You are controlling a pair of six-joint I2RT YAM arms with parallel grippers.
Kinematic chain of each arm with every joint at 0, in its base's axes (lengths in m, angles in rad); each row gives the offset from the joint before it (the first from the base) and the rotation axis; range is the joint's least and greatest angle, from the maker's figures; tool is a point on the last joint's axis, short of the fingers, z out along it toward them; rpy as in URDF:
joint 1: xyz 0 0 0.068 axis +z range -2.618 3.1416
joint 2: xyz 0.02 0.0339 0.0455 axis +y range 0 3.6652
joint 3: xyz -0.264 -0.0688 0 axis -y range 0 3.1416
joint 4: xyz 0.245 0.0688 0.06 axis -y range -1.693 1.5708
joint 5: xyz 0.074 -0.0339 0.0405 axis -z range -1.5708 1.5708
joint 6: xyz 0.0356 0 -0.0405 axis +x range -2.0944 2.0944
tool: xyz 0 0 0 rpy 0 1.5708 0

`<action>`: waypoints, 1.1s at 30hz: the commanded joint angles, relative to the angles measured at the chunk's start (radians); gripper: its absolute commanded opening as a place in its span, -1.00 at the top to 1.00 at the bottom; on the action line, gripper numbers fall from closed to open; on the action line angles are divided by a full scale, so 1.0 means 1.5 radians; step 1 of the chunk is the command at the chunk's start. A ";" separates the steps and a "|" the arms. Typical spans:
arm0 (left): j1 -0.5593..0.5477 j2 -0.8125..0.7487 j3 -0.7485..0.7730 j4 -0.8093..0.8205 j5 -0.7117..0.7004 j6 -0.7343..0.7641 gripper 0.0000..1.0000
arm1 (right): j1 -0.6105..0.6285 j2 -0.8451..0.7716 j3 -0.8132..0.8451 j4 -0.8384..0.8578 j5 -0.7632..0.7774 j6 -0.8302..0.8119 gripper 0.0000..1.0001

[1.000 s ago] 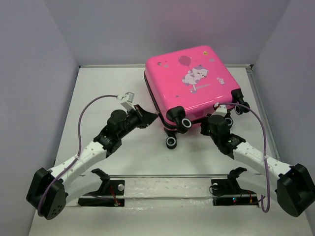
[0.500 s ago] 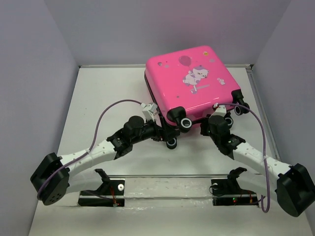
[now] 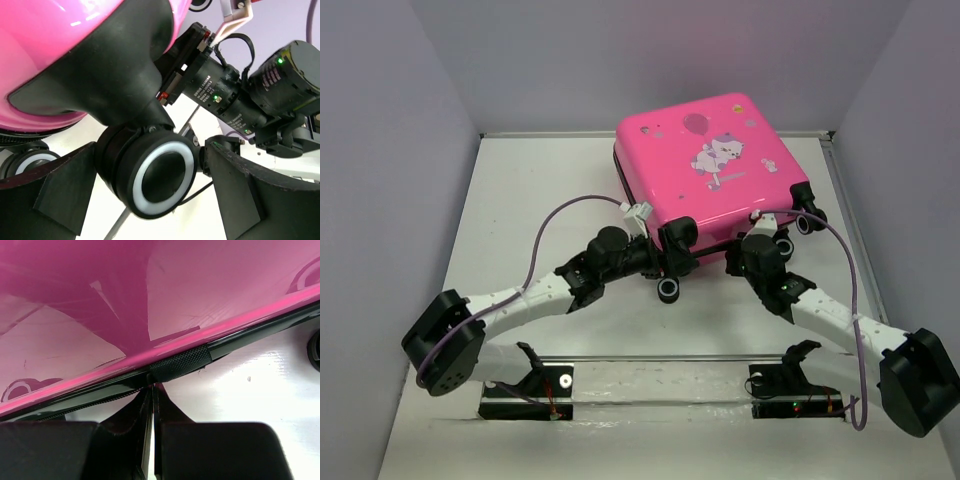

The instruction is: Pack the luggage

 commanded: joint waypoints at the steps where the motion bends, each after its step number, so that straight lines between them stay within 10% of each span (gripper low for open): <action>1: -0.012 0.010 0.046 0.058 0.030 -0.036 -0.93 | 0.015 0.007 0.008 0.055 -0.029 -0.006 0.86; 15: -0.031 0.093 0.097 0.059 -0.010 -0.054 -0.96 | 0.040 0.011 0.010 0.061 -0.030 -0.006 0.86; 18: -0.031 0.096 0.099 0.071 -0.031 -0.055 -0.62 | 0.040 0.006 0.007 0.061 -0.029 -0.005 0.86; 22: -0.031 0.084 0.085 0.090 -0.060 -0.048 0.84 | 0.046 -0.006 -0.003 0.059 -0.028 -0.001 0.86; 33: -0.028 0.076 0.181 0.153 0.064 -0.071 0.88 | 0.225 0.105 0.043 0.265 -0.115 0.028 0.86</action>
